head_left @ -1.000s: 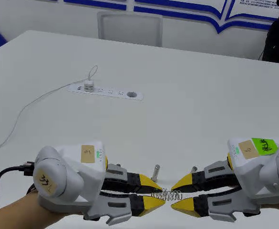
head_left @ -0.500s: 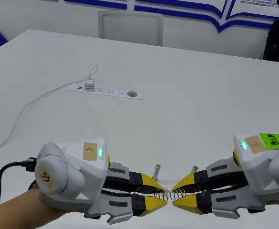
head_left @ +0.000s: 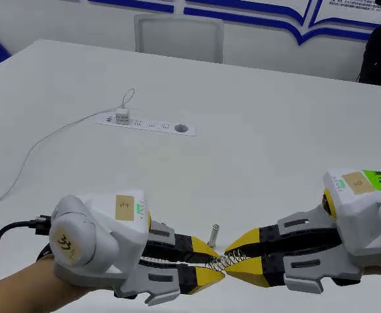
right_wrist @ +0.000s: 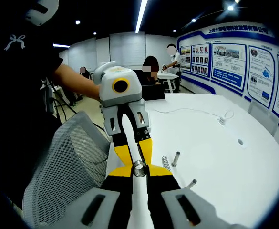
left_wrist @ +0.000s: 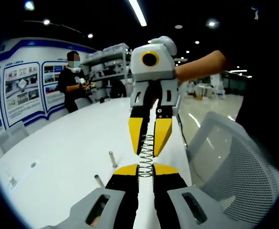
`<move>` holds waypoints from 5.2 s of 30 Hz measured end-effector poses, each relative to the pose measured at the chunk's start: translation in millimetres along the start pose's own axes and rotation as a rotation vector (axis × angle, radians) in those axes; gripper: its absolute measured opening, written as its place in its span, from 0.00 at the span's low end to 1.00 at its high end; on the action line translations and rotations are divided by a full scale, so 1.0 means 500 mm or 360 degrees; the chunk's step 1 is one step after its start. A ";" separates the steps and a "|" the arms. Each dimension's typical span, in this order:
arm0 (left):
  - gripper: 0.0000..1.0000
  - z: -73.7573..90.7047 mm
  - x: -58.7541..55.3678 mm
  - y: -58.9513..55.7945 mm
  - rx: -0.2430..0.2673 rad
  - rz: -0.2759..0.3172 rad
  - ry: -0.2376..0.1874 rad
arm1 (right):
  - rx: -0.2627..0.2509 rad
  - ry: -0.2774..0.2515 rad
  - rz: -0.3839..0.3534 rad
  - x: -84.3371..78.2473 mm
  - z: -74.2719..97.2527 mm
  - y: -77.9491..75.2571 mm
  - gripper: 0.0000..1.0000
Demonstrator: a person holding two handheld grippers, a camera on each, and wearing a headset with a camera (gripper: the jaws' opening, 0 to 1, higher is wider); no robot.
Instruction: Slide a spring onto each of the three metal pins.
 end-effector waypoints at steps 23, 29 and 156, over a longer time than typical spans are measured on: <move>0.12 0.002 -0.005 0.005 0.0188 0.0060 -0.0049 | -0.0166 -0.0055 -0.0126 0.023 -0.018 0.000 0.10; 0.16 0.017 -0.012 0.014 0.0256 0.0114 -0.0078 | -0.0210 -0.0075 -0.0123 0.032 -0.009 -0.008 0.10; 1.00 0.167 -0.062 0.014 0.0658 0.0374 -0.0065 | -0.0642 0.0361 -0.0121 -0.128 -0.055 -0.144 0.22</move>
Point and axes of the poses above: the centre of the closed fingertips' face, and the gripper's own axes: z roughly backward along the fingers, y roughly to its left, x roughly out of its top, the point moved 9 cm from there along z, roughly backward along the fingers, and after that the axes turned 13 degrees about -x, right-handed, at the moved point
